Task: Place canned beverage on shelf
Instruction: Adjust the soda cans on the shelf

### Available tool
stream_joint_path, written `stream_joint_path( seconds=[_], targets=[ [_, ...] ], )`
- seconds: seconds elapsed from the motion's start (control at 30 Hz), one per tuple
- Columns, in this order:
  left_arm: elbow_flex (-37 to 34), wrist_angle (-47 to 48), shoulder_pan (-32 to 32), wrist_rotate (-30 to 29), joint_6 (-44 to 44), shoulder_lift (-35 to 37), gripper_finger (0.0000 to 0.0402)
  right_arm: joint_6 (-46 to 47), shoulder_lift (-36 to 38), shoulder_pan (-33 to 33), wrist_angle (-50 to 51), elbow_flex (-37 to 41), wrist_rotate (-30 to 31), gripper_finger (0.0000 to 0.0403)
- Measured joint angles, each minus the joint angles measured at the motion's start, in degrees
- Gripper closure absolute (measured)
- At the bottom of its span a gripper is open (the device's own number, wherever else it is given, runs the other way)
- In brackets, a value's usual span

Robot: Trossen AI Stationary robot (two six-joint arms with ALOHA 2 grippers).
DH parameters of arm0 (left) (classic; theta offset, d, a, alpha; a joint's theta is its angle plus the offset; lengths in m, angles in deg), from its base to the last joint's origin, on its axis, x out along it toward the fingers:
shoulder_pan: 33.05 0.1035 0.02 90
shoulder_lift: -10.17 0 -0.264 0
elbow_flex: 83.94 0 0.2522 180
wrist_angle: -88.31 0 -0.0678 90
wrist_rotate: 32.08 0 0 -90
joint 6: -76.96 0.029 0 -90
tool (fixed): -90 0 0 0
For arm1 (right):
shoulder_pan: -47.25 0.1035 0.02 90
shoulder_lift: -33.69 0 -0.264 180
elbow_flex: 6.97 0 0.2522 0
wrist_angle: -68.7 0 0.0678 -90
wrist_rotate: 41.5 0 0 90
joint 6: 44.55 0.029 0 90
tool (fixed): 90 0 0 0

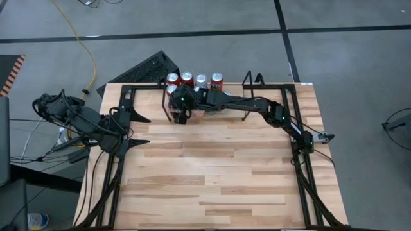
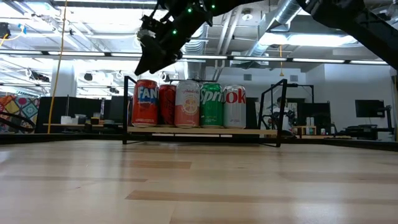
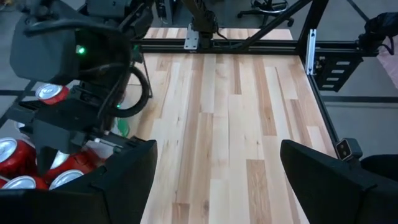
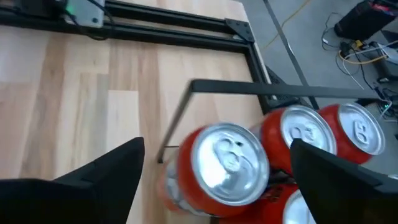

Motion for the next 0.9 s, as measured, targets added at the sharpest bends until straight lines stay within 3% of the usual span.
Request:
stream_joint_path(
  seconds=[0.23,0.7,0.9],
  targets=[
    [0.0,0.0,0.0,-0.4,0.3,-0.3,0.0077,2.1,0.0,-2.0,-1.9,0.7,-4.2,0.0026],
    [0.0,0.0,0.0,-0.4,0.3,-0.3,0.0077,1.2,0.1,-2.5,-6.5,4.5,-4.5,0.0027],
    [0.0,-0.1,0.0,-0.4,0.3,-0.3,0.0077,1.4,0.1,-3.1,-6.8,4.5,-7.4,0.0028]
  ],
)
